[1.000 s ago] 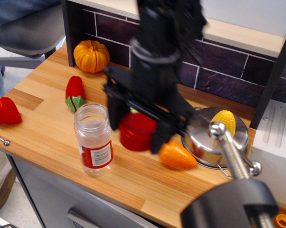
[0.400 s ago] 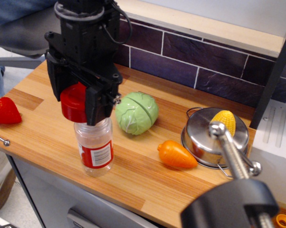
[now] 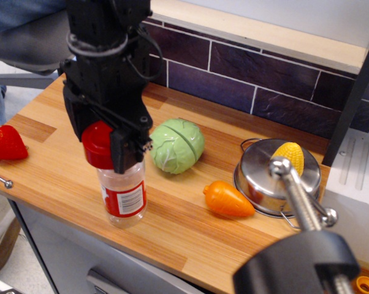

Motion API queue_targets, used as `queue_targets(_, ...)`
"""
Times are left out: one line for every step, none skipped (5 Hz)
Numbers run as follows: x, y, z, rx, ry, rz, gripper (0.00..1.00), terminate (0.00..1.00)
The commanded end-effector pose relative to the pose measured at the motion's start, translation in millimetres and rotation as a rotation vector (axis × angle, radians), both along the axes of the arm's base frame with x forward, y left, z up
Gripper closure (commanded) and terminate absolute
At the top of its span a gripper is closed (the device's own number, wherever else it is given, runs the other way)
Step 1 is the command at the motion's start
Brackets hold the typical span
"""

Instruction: Put cap on container

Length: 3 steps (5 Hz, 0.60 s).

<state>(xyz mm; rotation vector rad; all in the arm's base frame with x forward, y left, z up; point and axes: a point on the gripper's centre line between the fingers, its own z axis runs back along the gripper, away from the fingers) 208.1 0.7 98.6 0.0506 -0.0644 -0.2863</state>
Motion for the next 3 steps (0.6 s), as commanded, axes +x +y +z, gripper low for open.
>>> queue_targets(12.8, 0.0, -9.6, -0.025, -0.057, -0.007, 1.00, 0.00)
queue_targets(12.0, -1.1, -12.8, -0.042, -0.065, -0.004, 1.00, 0.00)
queue_targets(10.7, -2.9, -13.9, 0.009, -0.071, -0.008, 1.00, 1.00)
